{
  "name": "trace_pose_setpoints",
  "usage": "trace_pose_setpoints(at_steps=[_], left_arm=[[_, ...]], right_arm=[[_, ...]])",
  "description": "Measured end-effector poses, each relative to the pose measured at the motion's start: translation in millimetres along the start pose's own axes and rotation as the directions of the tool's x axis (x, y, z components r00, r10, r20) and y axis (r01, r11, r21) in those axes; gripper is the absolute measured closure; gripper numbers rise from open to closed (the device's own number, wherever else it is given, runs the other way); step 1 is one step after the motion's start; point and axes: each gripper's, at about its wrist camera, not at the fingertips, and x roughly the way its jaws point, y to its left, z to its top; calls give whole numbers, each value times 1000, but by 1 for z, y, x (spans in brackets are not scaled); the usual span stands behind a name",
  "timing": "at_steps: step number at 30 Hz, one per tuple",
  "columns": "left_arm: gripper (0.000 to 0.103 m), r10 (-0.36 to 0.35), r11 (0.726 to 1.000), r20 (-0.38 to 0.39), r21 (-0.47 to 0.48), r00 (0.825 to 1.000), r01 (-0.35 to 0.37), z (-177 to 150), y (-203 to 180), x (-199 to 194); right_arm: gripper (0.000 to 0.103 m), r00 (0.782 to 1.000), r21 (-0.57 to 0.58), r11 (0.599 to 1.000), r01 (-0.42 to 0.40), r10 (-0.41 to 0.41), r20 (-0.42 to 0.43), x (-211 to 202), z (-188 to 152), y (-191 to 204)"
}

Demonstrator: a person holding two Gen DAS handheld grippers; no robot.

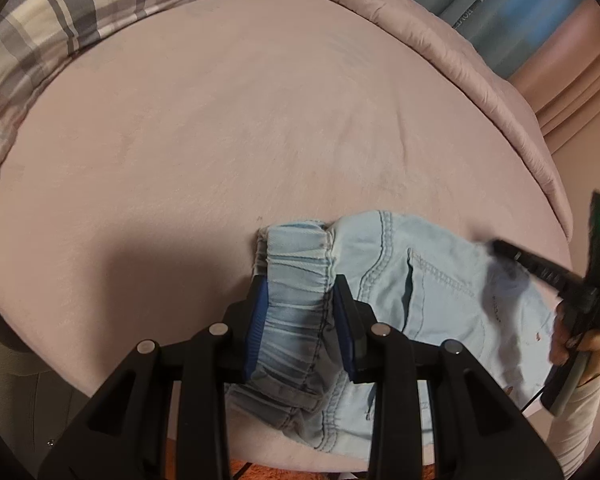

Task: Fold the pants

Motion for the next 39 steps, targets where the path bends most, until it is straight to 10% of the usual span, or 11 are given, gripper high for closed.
trace_pose_setpoints(at_steps=[6,19,22,27,31,39], left_arm=[[70,0,1000,11,3,1000,0,-8,7,2],[62,3,997,-37,-76,999,-6,-7,15,-6],[62,60,998,53,-12,997,-59,-4,-5,-37],[61,-83,995,151,65,985,74,3,-47,-72],[64,-102,987,104,134,989,88,-3,-82,-50],[69,-38,979,-114,196,993,60,-41,-101,29]], right_arm=[[99,997,94,992,-81,79,25,-2,7,-9],[100,997,44,997,70,-70,17,31,-1,14],[100,998,62,996,63,-63,12,26,-1,8],[99,996,87,996,-12,5,84,-6,-9,-20],[74,993,144,989,-22,5,121,-39,-26,-43],[73,995,266,964,27,-51,85,-59,-94,-95]])
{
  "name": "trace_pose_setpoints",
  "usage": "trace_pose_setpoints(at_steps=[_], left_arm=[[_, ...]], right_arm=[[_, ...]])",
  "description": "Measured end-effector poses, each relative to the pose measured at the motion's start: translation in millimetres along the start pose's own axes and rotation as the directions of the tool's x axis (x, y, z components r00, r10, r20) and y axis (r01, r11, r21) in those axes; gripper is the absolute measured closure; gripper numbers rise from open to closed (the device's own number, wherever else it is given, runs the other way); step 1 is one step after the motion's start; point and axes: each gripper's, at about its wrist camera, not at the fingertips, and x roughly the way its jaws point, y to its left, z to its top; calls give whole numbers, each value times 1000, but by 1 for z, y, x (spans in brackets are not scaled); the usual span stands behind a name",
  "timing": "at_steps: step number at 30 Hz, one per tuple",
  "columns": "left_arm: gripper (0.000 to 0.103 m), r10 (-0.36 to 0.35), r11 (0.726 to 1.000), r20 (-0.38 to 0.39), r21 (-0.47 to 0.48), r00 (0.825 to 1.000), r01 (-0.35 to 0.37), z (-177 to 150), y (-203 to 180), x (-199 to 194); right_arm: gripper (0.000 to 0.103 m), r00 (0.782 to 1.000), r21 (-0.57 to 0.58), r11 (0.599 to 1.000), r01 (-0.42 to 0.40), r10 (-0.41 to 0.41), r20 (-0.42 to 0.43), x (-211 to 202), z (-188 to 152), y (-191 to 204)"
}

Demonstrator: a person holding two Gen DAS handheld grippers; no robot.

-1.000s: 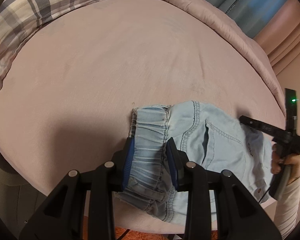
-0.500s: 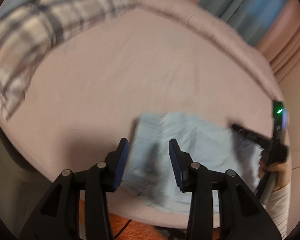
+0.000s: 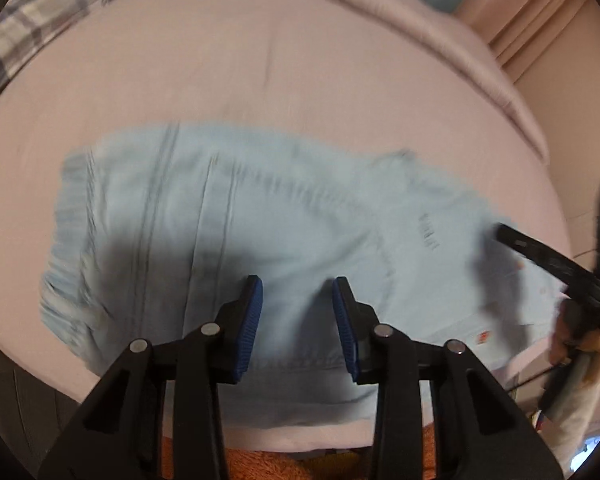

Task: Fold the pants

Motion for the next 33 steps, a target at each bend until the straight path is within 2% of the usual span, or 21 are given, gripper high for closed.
trace_pose_setpoints(at_steps=[5,7,9,13,15,17,21,24,27,31,33], left_arm=[[68,31,999,20,34,999,-32,-6,-5,1],[68,46,998,22,48,999,-47,-11,-8,2],[69,51,997,25,51,998,-52,-14,-8,2],[69,38,999,30,34,999,-39,-22,-5,3],[71,36,999,26,22,999,-37,-21,-4,3],[71,38,999,13,16,999,-38,-19,-4,3],[71,31,999,-7,-12,999,-31,-12,1,1],[71,38,999,-10,-16,999,-38,-14,0,1],[71,56,998,-15,-15,998,-56,-16,-2,1],[71,74,997,-25,-5,997,-74,-14,-5,4],[71,73,997,-25,-6,997,-73,-15,-4,4]], right_arm=[[73,994,71,992,100,-96,-52,8,-25,-41],[73,998,85,994,65,-64,-19,4,-32,-51],[73,995,110,989,98,-97,-11,0,-37,-60],[73,974,127,966,224,-226,3,-5,-43,-81],[73,978,167,964,205,-209,6,-8,-45,-97],[73,974,207,954,216,-227,28,-11,-43,-111],[73,948,240,922,304,-317,19,-17,-43,-133],[73,956,284,920,270,-290,31,-19,-45,-152],[73,976,343,921,182,-213,54,-21,-42,-168],[73,983,375,918,132,-170,69,-24,-43,-180],[73,982,385,914,132,-174,75,-22,-41,-183]])
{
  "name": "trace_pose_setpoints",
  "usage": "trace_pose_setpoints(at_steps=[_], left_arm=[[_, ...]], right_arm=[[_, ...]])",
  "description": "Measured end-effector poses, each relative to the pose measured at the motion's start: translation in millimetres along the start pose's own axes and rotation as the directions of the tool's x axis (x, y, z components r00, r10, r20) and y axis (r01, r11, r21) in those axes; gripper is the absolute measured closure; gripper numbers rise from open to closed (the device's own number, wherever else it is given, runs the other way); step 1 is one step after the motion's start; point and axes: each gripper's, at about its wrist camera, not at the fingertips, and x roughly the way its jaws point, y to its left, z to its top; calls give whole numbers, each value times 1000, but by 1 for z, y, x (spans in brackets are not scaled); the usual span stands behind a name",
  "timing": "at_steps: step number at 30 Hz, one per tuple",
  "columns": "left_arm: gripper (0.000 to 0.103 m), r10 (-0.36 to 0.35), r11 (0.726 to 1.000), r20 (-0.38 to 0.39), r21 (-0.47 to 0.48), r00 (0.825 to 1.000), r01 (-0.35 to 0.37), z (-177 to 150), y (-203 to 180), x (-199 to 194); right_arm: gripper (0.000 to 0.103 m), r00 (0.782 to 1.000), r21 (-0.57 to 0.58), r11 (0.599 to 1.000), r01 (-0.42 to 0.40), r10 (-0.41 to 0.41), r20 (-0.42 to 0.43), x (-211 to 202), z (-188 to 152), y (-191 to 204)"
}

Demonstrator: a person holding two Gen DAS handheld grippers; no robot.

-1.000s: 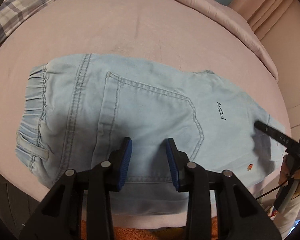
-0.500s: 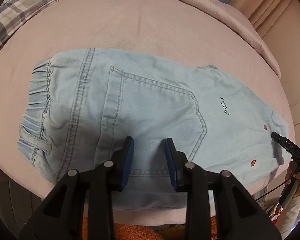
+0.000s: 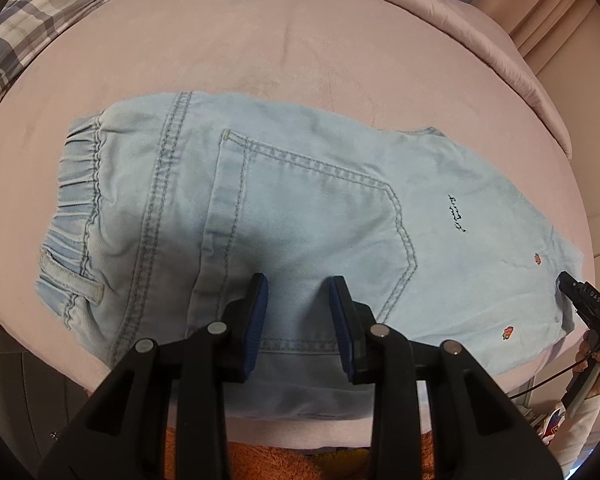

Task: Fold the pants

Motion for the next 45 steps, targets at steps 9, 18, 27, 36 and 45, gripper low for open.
trace_pose_setpoints(at_steps=[9,18,27,36,45], left_arm=[[69,26,1000,-6,5,1000,-26,2,-8,3],[24,-108,991,58,81,992,103,7,-54,-19],[20,-194,966,-70,161,978,203,-2,-109,21],[18,-188,964,-67,178,980,197,-8,-116,28],[18,-239,967,-38,86,970,241,-4,-77,-2]], right_arm=[[73,985,33,986,165,-167,48,-7,-3,-28],[29,950,299,930,213,-269,160,-52,-12,-93],[28,973,509,861,2,-119,197,-36,-26,-130],[47,956,497,866,-52,-101,276,-34,-39,-115],[93,909,363,917,-164,-2,417,-94,-15,-67]])
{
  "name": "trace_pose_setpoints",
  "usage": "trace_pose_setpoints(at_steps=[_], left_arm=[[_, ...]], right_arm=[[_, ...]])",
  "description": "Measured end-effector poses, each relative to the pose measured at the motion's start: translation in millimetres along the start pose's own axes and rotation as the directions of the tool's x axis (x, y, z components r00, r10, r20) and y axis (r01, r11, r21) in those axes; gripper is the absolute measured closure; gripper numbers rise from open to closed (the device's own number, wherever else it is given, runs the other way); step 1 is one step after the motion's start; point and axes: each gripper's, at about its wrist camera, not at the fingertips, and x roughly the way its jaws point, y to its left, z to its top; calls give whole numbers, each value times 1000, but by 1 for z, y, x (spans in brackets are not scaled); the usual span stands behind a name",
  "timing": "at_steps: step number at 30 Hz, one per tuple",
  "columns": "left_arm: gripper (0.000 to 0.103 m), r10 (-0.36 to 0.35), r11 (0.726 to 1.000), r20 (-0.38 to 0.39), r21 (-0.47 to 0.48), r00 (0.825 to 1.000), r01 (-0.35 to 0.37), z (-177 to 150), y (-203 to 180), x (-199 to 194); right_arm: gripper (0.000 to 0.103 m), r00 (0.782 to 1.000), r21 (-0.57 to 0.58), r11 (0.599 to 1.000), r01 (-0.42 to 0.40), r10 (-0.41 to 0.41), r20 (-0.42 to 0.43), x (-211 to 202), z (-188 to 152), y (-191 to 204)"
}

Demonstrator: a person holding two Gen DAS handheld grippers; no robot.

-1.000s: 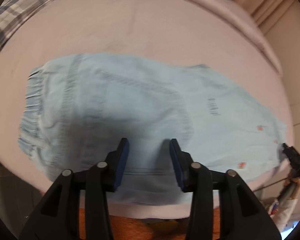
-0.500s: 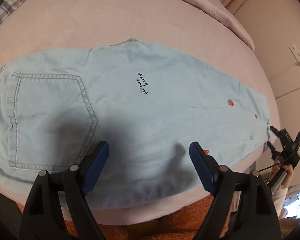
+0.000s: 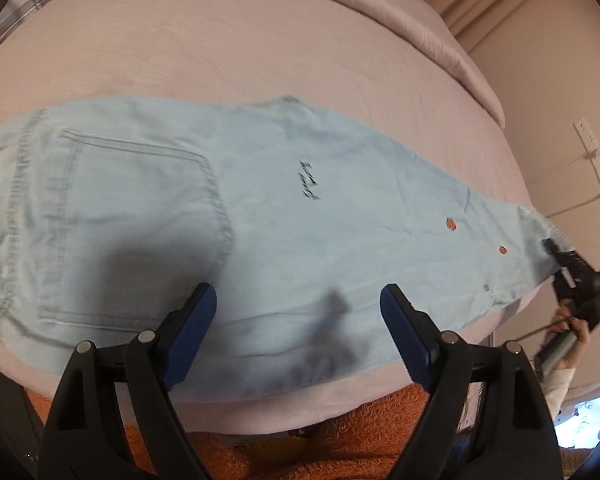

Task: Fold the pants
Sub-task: 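Grasp the leg hem with the right gripper and fold it toward the waistband, then release the folded hem with the right gripper and pull it back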

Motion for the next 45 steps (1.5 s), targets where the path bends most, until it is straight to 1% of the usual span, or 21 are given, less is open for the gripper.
trace_pose_setpoints(at_steps=[3,6,9,11,13,16,18,19,22,23,26,29,30,32,34,35,36,37,40,43,45], left_arm=[[19,22,999,37,-24,999,-21,0,9,-12],[19,25,999,66,-40,998,-22,-1,15,-22],[19,29,999,92,-37,995,-25,-1,18,-32],[18,51,998,115,-30,992,-48,-1,20,-39],[18,74,997,125,-30,989,-71,-1,23,-42],[18,96,995,131,-33,987,-93,-2,26,-44],[18,97,995,131,-40,987,-93,-3,30,-46],[18,95,995,128,-42,987,-91,-4,30,-45],[18,98,994,123,-49,988,-92,-6,35,-46],[18,100,994,118,-49,988,-94,-7,36,-45],[18,103,994,111,-39,988,-100,-9,38,-46],[18,96,995,107,-32,990,-93,-9,38,-45],[18,92,995,103,-34,990,-89,-8,39,-44],[18,81,996,95,-39,992,-77,-4,37,-41],[18,67,997,95,-31,993,-64,1,34,-40],[18,54,998,98,-21,994,-52,3,31,-41],[18,37,999,99,-11,994,-36,6,27,-40],[18,19,1000,97,-1,995,-19,8,24,-39],[18,-37,999,66,21,997,36,16,14,-27],[20,-95,995,8,29,995,94,20,0,-4],[26,-144,989,-37,32,989,145,21,-12,13]], right_arm=[[93,994,-112,988,-103,107,28,-24,4,48],[93,980,-257,948,-185,198,23,-44,-7,104],[93,958,-332,900,-281,282,-48,-44,-23,148],[93,938,-378,859,-345,324,-119,-37,-39,178],[93,924,-411,828,-381,338,-177,-25,-55,203],[93,904,-464,780,-421,320,-282,-9,-90,234],[93,894,-485,764,-427,274,-355,9,-115,248],[93,888,-497,760,-419,228,-399,18,-131,255],[93,871,-534,731,-424,166,-463,39,-164,262],[93,868,-546,726,-419,144,-476,36,-177,258],[93,841,-564,719,-406,53,-538,50,-201,254],[90,812,-556,728,-401,1,-584,57,-210,244],[89,809,-561,723,-403,-5,-587,58,-211,244],[82,795,-558,714,-424,-3,-607,54,-207,246],[53,769,-516,721,-463,36,-638,47,-199,245],[49,760,-494,721,-485,69,-646,40,-193,244],[47,757,-487,717,-499,88,-647,32,-187,243],[47,764,-495,714,-496,88,-639,25,-181,241],[46,795,-506,728,-463,89,-600,11,-162,229],[43,847,-525,765,-374,51,-529,6,-143,210],[43,880,-535,792,-296,7,-476,8,-132,195]])
